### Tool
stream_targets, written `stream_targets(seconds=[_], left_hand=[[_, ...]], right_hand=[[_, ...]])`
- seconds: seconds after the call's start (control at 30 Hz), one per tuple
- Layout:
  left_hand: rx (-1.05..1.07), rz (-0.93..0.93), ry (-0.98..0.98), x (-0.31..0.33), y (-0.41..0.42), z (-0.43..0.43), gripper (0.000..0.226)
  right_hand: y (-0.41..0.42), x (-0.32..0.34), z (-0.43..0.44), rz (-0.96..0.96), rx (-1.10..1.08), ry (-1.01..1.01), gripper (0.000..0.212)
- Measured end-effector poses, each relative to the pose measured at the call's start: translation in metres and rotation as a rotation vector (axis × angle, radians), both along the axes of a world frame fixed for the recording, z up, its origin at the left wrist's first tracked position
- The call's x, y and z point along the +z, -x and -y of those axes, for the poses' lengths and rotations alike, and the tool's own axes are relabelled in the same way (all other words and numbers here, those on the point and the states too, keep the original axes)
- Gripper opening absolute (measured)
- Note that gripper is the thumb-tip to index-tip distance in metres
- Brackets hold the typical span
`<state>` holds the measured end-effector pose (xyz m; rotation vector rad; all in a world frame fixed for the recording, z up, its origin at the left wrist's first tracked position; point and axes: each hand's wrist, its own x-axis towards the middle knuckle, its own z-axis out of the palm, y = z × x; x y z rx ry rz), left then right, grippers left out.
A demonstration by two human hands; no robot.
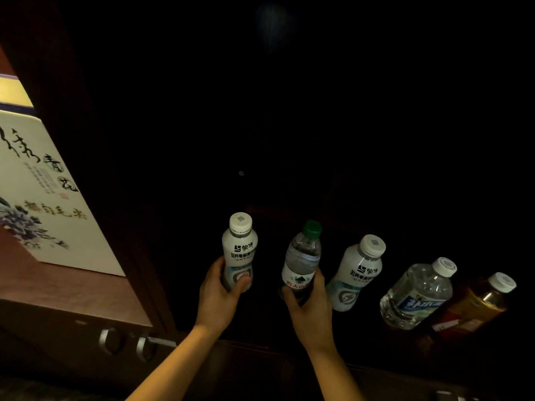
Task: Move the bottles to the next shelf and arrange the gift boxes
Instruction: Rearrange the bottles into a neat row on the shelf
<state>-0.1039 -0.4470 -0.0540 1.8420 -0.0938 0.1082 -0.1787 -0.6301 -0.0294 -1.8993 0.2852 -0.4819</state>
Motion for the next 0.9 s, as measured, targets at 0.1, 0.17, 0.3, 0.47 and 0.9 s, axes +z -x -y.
stream_targets(seconds=[0.1, 0.17, 0.3, 0.47, 0.9], left_hand=[[-0.043, -0.006, 0.006, -0.003, -0.004, -0.003, 0.061], [-0.078, -0.014, 0.021, -0.004, -0.007, -0.005, 0.059], [-0.145, -0.042, 0.04, -0.003, -0.01, -0.007, 0.054], [-0.165, -0.052, 0.031, -0.003, -0.012, -0.006, 0.057], [-0.229, -0.024, -0.003, 0.0, -0.008, 0.014, 0.061]], right_hand=[[-0.001, -0.003, 0.0, 0.004, -0.016, -0.007, 0.075], [-0.002, -0.004, -0.001, 0.013, -0.03, -0.009, 0.075], [-0.002, -0.006, -0.002, 0.012, -0.057, -0.016, 0.075], [-0.004, -0.006, -0.003, -0.005, -0.067, -0.015, 0.075], [-0.01, -0.008, -0.012, -0.03, -0.037, 0.015, 0.075]])
